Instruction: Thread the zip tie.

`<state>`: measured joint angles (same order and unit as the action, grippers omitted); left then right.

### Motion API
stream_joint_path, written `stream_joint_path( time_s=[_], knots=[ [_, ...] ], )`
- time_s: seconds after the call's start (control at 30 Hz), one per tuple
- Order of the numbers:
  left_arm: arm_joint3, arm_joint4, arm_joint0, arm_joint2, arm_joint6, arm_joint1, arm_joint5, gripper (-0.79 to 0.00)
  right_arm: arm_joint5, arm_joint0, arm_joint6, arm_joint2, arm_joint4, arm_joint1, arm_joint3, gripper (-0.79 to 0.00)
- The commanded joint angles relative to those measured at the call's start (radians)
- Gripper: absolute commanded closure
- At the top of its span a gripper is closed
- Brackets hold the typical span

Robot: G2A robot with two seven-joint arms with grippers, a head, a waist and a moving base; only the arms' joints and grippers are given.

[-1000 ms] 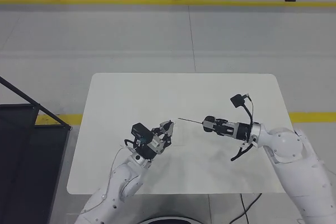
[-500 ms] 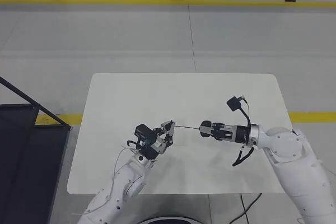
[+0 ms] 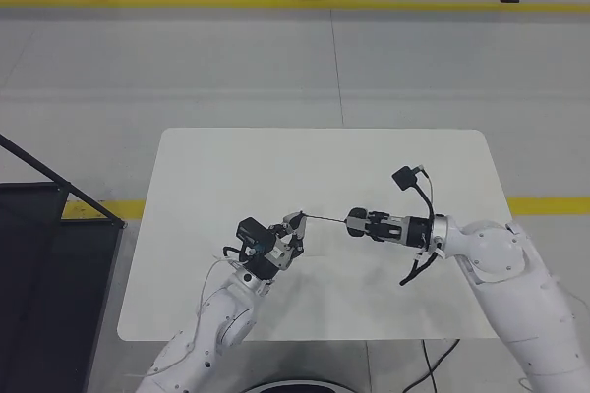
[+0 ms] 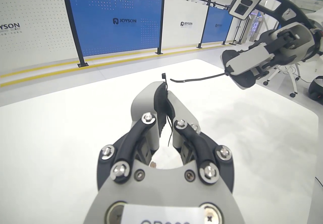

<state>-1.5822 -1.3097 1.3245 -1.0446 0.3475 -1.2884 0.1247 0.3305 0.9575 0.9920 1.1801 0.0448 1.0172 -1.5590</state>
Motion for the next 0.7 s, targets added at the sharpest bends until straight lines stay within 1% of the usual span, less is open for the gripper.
stream_joint_path(
  time_s=[0.0, 0.67],
  knots=[
    [0.0, 0.0, 0.0, 0.0, 0.0, 0.0, 0.0, 0.0, 0.0, -0.001, -0.002, -0.001, 0.002, 0.0, 0.002, 0.0],
    [0.0, 0.0, 0.0, 0.0, 0.0, 0.0, 0.0, 0.0, -0.012, -0.014, -0.002, -0.008, 0.014, 0.0, 0.017, 0.0]
  ],
)
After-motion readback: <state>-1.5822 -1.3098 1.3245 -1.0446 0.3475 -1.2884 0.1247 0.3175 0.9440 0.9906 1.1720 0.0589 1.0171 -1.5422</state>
